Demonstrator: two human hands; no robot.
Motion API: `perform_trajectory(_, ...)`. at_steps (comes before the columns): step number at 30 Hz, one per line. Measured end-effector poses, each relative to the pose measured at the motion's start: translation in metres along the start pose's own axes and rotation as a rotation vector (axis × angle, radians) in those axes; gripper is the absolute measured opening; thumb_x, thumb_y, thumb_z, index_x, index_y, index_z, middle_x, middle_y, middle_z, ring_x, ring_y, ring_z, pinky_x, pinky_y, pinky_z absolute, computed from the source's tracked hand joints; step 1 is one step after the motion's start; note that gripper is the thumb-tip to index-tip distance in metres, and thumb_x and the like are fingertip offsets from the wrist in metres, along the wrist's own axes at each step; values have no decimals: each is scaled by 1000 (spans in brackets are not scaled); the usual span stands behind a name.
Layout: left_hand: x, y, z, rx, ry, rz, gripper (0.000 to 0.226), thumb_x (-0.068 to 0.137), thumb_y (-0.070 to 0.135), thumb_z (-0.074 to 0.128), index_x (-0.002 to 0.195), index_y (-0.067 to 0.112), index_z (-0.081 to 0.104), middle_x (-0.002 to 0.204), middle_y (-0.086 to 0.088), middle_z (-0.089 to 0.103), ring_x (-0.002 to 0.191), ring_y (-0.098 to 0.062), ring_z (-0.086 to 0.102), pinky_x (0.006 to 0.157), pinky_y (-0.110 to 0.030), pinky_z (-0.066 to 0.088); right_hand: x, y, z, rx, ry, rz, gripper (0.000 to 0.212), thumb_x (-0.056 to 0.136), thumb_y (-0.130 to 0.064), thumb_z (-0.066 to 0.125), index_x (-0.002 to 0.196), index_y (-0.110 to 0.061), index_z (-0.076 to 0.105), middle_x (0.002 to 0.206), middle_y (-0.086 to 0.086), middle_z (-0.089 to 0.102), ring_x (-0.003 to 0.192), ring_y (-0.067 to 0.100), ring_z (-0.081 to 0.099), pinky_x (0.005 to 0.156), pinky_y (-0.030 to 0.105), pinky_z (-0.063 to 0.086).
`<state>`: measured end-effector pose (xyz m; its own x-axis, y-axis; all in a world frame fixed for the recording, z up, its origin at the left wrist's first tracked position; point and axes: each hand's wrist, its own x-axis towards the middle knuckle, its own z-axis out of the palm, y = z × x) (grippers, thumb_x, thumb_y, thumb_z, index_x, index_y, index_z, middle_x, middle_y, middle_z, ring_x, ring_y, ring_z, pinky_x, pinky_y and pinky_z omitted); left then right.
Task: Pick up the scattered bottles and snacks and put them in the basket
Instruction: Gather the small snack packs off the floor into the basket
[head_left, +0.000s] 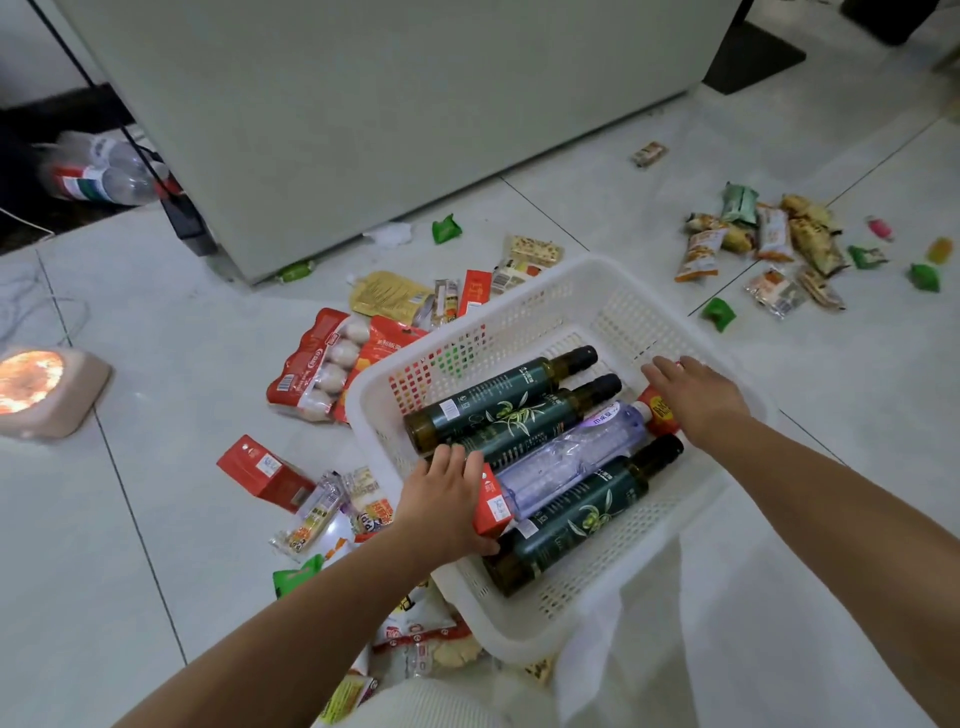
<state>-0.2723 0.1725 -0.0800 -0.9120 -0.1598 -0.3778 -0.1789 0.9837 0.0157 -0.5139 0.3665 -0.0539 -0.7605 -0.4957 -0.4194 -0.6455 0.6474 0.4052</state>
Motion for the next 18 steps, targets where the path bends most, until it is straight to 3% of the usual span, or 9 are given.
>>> perform_trajectory(2, -1, -7, -9, -26, -90, 24, 111, 71, 76, 54, 149, 12, 7, 150, -8, 21, 137, -29, 20, 115, -42, 17, -5, 2, -6, -19, -51, 20, 100, 82, 0, 60, 150, -24, -9, 160, -1, -9, 148, 23, -2, 119, 38, 15)
perform_trajectory(4, -3, -20, -30, -128, -100, 14, 114, 72, 75, 54, 151, 15, -1, 158, -6, 9, 145, -28, 7, 118, -43, 5, -11, 7, -24, 68, -62, 78, 100, 84, -4, 58, 149, -26, -14, 158, -1, -18, 147, 22, -10, 120, 40, 9)
perform_trajectory(6, -8, -37, -66, -163, -48, -6, 110, 74, 77, 42, 152, 17, -6, 160, -6, -1, 147, -27, -3, 118, -43, -2, -24, 15, -55, 246, -45, 155, 90, 89, -14, 55, 150, -23, -10, 159, 0, -14, 147, 23, -7, 120, 41, 8)
perform_trajectory(9, -22, -61, -144, -24, 38, -31, 96, 78, 75, 14, 148, 18, -17, 157, -6, -19, 145, -27, -16, 115, -43, -11, -53, 36, -113, 436, -54, 229, 68, 98, -38, 36, 151, -22, -4, 160, 0, -8, 147, 23, -5, 119, 43, 6)
perform_trajectory(12, -37, -74, -237, 47, 142, -29, 88, 80, 71, 5, 145, 19, -24, 155, -4, -25, 143, -26, -21, 119, -46, -8, -88, 73, -176, 567, -50, 332, 61, 100, -45, 24, 152, -22, 1, 160, 2, -4, 147, 23, -2, 119, 44, 5)
perform_trajectory(14, -49, -76, -303, 103, 197, -7, 85, 81, 69, 9, 142, 20, -25, 154, -2, -24, 141, -24, -24, 118, -44, -10, -120, 100, -219, 629, -25, 405, 60, 100, -46, 22, 152, -21, 6, 160, 3, 1, 147, 23, 1, 118, 46, 6)
perform_trajectory(18, -85, -60, -434, 112, 234, 0, 82, 93, 56, 35, 141, 23, -22, 153, -2, -22, 137, -24, -26, 110, -41, -20, -204, 151, -303, 693, -20, 531, 61, 99, -47, 20, 151, -18, 7, 160, 4, 6, 147, 23, 7, 117, 50, 10)
